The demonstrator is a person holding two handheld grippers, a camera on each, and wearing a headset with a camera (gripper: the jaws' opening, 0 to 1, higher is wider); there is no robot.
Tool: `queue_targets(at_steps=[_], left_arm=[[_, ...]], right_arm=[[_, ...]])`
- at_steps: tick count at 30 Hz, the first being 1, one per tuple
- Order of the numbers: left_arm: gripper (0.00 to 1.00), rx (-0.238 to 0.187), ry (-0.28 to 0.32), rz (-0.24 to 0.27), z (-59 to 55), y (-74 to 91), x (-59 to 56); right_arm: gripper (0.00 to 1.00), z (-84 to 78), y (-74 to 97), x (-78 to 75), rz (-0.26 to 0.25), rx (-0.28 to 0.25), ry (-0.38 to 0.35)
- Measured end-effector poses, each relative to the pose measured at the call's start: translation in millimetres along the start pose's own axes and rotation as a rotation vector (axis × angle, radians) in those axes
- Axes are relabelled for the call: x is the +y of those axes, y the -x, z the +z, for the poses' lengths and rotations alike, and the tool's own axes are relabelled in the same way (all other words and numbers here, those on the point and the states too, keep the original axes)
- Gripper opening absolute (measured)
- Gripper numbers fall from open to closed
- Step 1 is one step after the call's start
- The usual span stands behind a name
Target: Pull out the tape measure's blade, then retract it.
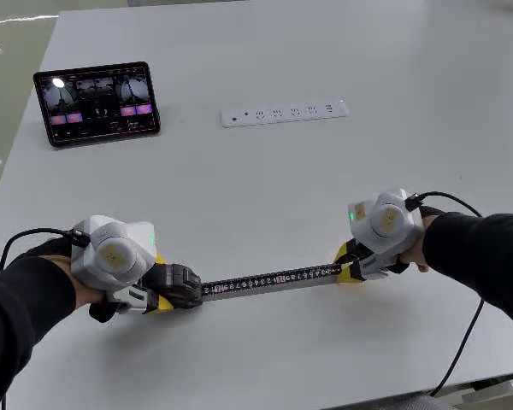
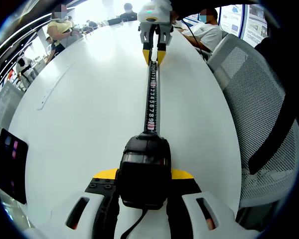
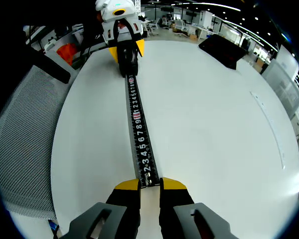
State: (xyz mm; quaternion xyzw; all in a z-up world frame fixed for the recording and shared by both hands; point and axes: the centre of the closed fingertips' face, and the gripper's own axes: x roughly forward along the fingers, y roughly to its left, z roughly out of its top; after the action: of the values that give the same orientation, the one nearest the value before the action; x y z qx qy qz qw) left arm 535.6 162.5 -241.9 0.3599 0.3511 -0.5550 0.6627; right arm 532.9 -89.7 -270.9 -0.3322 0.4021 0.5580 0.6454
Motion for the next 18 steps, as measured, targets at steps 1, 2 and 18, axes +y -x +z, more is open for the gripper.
queue_targets(at_steps=[1, 2, 18], left_arm=[[0.31, 0.000, 0.000, 0.000, -0.1, -0.1, 0.2], [0.31, 0.000, 0.001, 0.000, -0.1, -0.2, 0.2], [0.31, 0.000, 0.001, -0.001, -1.1, -0.9, 0.4]], right_arm=[[0.10, -0.2, 0.1, 0.0, -0.001, 0.000, -0.001], [0.10, -0.5, 0.3, -0.1, -0.001, -0.001, -0.002], [0.10, -7.4, 4.0, -1.6, -0.004, -0.004, -0.013]])
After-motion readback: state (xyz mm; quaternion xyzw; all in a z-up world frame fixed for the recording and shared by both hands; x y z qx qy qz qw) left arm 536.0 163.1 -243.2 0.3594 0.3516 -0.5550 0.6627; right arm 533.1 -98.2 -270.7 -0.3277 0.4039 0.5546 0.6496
